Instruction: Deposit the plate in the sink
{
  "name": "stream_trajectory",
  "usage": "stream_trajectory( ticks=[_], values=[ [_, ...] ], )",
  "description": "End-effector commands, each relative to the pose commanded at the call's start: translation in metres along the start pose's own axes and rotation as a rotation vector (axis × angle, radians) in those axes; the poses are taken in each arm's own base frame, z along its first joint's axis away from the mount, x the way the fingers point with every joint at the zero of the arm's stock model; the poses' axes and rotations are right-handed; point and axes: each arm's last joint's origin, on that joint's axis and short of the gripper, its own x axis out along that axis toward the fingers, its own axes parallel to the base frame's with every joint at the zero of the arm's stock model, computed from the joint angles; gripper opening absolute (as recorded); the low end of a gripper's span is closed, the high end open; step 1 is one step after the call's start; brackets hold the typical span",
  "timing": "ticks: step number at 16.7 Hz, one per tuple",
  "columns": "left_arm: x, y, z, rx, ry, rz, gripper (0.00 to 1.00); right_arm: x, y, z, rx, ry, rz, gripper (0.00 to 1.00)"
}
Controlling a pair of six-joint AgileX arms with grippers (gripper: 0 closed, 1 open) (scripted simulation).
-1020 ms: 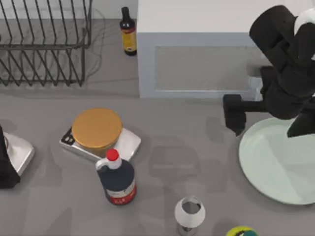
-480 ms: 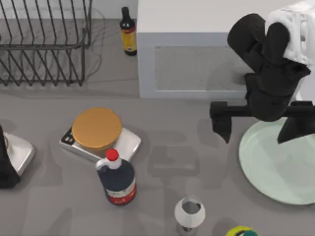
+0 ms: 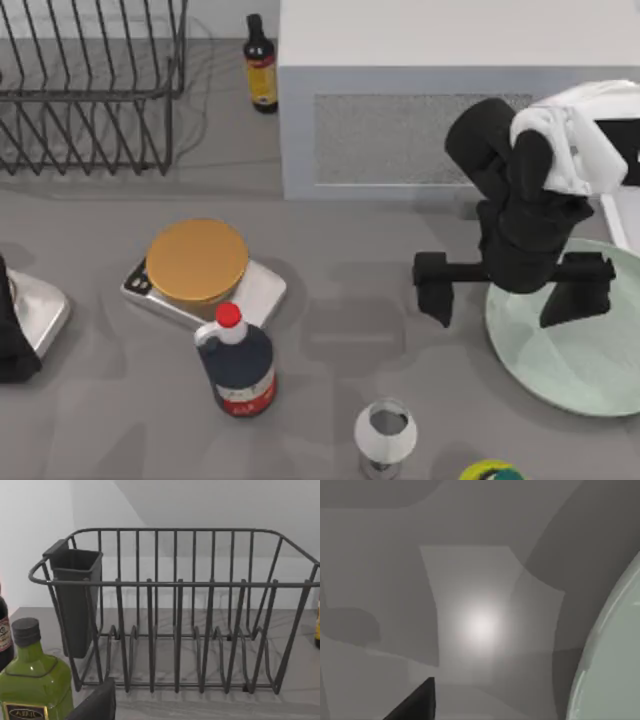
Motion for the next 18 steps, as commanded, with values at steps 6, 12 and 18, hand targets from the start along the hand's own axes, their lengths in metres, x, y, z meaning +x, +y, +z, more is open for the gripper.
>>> stream_trajectory(
  ticks=[6,12,18],
  values=[
    [0.000,0.000,0.000,0.000,0.000,0.000,1.00,0.031,-0.002,-0.002,0.006,0.004,-0.004,1.00],
    [0.000,0.000,0.000,0.000,0.000,0.000,1.00,0.031,-0.002,-0.002,0.006,0.004,-0.004,0.70],
    [0.000,0.000,0.000,0.000,0.000,0.000,1.00,0.031,-0.002,-0.002,0.006,0.004,-0.004,0.25]
  ],
)
